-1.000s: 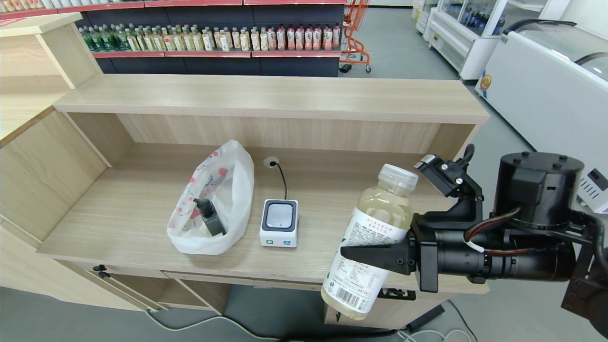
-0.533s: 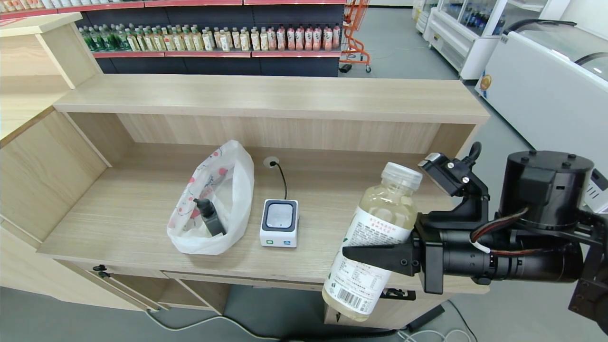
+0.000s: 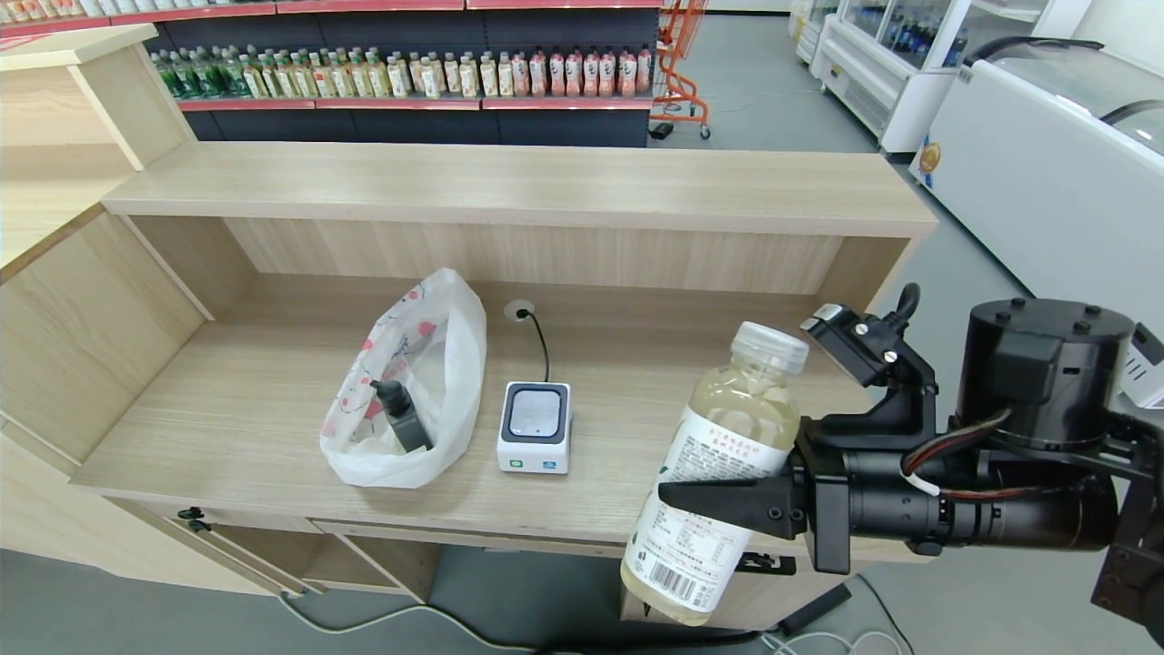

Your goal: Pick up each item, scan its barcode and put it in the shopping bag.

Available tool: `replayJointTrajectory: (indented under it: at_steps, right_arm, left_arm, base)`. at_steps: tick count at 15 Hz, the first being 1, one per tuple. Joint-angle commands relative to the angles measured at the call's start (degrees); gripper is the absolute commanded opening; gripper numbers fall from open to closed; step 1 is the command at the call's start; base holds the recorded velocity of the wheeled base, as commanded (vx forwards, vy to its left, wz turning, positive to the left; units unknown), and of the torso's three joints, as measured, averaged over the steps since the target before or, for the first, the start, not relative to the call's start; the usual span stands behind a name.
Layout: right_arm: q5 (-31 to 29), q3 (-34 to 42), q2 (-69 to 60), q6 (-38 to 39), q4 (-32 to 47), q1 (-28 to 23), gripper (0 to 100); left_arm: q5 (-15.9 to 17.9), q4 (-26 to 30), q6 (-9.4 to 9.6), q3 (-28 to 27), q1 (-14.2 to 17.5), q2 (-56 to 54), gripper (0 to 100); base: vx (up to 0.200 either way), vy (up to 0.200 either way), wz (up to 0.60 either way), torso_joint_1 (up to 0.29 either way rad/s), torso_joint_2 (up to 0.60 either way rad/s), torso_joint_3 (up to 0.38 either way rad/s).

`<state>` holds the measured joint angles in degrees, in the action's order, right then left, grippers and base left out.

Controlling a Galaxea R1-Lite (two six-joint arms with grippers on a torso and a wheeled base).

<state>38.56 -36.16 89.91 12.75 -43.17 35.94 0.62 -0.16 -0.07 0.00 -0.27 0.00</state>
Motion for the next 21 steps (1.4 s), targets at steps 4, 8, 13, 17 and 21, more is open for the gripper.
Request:
replayJointTrajectory:
  at_steps: [4,8,13,17,21]
  right_arm:
    - [0.0,-0.1,-0.2,-0.1,-0.1,0.3,0]
    - [-6.9,-0.8,0.3,-16.8,-0.2,-1.6,0]
    - [-29.2,-1.2,0.0,-45.7,-4.9,-2.4,0]
    - [-34.7,-1.2,0.0,-61.2,-8.2,-1.3,0]
    - [-35.4,-0.5,1.5,-71.3,-12.4,-1.0,0]
  left_arm:
    - [0.0,0.0,-0.01,0.0,0.0,0.1,100]
    - [0.0,0.0,-0.01,0.0,0.0,0.1,100]
    - [0.0,0.0,-0.01,0.0,0.0,0.1,100]
    - [0.0,0.0,-0.01,0.0,0.0,0.1,100]
    - [0.0,0.0,-0.01,0.0,0.0,0.1,100]
  base:
    - [0.000,0.000,0.00,0.000,0.00,0.000]
    - [0.000,0.000,0.00,0.000,0.00,0.000]
    - [0.000,0.000,0.00,0.000,0.00,0.000]
    - [0.000,0.000,0.00,0.000,0.00,0.000]
    - [0.000,0.000,0.00,0.000,0.00,0.000]
